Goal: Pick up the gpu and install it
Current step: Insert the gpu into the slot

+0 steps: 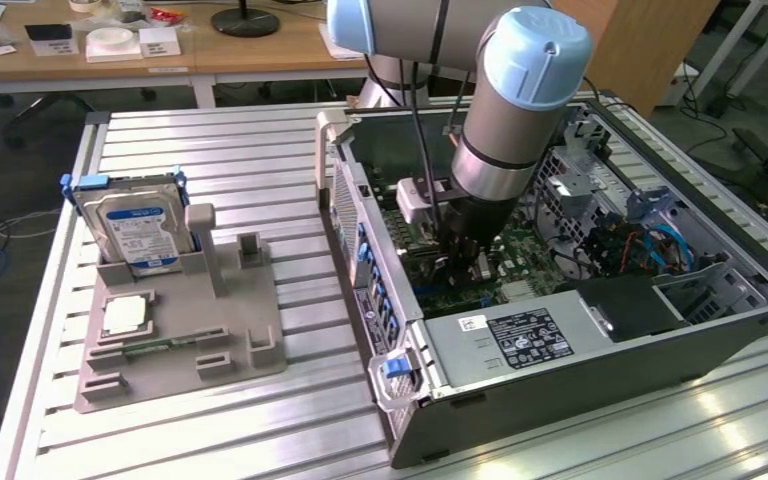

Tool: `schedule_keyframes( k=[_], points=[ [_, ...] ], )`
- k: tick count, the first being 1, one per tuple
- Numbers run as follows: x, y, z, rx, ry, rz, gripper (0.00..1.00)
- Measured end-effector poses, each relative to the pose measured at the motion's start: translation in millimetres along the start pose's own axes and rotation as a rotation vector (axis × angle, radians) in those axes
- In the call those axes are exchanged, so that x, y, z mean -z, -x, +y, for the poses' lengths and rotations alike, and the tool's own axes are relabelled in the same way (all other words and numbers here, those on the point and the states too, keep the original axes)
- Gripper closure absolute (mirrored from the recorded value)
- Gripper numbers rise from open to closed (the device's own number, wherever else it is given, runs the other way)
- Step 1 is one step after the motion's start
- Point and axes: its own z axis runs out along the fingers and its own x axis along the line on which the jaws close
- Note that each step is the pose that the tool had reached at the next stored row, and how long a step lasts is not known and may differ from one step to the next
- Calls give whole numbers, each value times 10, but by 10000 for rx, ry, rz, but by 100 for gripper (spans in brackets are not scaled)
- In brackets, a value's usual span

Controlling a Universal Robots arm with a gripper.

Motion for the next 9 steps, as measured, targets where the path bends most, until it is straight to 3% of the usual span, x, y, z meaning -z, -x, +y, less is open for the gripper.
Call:
schedule_keyframes(
  k=[9],
  points=[
    [7, 0, 0, 0, 1, 37, 72]
  ],
)
